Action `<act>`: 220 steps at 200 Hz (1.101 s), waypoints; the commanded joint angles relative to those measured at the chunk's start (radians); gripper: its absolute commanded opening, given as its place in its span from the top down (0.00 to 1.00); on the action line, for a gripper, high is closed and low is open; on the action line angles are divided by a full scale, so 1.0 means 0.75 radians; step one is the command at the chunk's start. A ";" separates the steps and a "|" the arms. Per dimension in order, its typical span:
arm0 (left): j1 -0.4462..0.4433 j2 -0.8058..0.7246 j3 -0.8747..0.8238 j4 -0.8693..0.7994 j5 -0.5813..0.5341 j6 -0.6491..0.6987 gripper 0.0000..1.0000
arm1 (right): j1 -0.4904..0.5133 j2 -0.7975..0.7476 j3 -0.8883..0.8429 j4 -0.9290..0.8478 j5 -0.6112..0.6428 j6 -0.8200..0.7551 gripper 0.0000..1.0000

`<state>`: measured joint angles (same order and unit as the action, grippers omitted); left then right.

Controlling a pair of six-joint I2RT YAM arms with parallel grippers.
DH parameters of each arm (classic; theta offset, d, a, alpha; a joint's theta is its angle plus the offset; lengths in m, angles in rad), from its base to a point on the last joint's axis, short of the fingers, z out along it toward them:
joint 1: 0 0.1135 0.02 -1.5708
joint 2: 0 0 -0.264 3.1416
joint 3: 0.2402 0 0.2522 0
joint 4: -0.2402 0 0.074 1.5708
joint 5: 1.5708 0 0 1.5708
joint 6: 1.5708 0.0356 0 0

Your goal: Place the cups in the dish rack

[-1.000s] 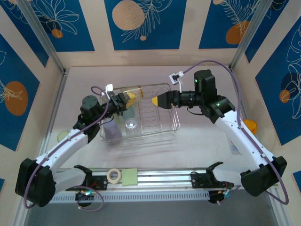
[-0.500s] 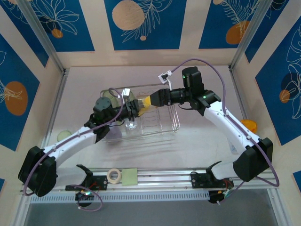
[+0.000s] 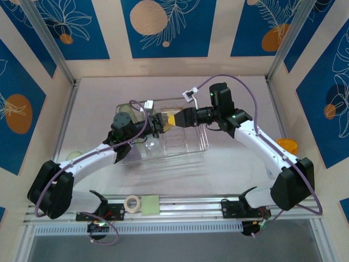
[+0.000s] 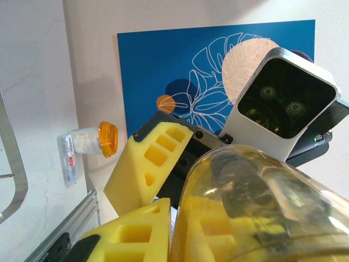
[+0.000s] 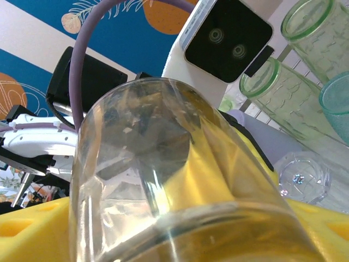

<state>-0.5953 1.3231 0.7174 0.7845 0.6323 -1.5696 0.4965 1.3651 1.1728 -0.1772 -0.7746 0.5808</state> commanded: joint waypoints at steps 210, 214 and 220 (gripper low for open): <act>-0.005 -0.187 0.151 -0.957 -0.202 0.542 0.22 | 0.001 0.050 0.066 -0.152 -0.102 -0.165 0.75; -0.004 -0.197 0.161 -1.015 -0.228 0.571 0.19 | 0.001 0.048 0.076 -0.185 -0.094 -0.187 0.78; -0.004 -0.210 0.178 -1.093 -0.264 0.611 0.15 | -0.001 0.046 0.089 -0.229 -0.080 -0.216 0.83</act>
<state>-0.5926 1.2152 0.7898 0.2588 0.5514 -1.2732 0.4904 1.4048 1.1900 -0.2104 -0.8577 0.5232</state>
